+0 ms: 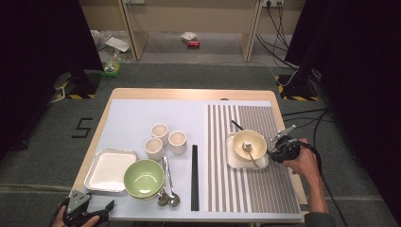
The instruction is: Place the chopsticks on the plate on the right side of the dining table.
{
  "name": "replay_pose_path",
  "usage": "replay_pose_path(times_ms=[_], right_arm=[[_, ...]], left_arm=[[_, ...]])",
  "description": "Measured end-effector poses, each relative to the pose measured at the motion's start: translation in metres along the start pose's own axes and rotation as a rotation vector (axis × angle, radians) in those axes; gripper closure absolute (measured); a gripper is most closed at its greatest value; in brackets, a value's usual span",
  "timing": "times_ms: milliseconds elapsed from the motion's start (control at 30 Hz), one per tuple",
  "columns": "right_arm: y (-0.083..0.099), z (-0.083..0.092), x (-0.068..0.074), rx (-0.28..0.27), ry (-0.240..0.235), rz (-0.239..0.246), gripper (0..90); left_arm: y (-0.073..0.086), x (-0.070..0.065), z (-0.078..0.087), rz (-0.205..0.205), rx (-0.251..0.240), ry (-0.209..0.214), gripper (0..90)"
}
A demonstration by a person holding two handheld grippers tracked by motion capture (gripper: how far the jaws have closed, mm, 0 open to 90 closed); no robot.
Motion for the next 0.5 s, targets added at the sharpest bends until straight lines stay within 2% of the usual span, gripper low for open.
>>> replay_pose_path(times_ms=[433,500], right_arm=[[-0.011,-0.007,-0.006,-0.022,-0.003,0.064,78.6],[-0.012,-0.008,-0.006,-0.021,-0.003,0.059,78.3]], left_arm=[[0.000,0.000,0.000,0.001,-0.001,0.001,9.2],[0.000,0.000,0.000,-0.002,0.001,0.001,9.2]])
Point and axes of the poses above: each handheld gripper's, and its own axes: z roughly backward along the jaws, y roughly out of its underside, x roughly to its left, the point moved 1 cm from there along -z, roughly forward along the jaws, and after that the axes turned 6 degrees about -x, right-handed, at the moved point
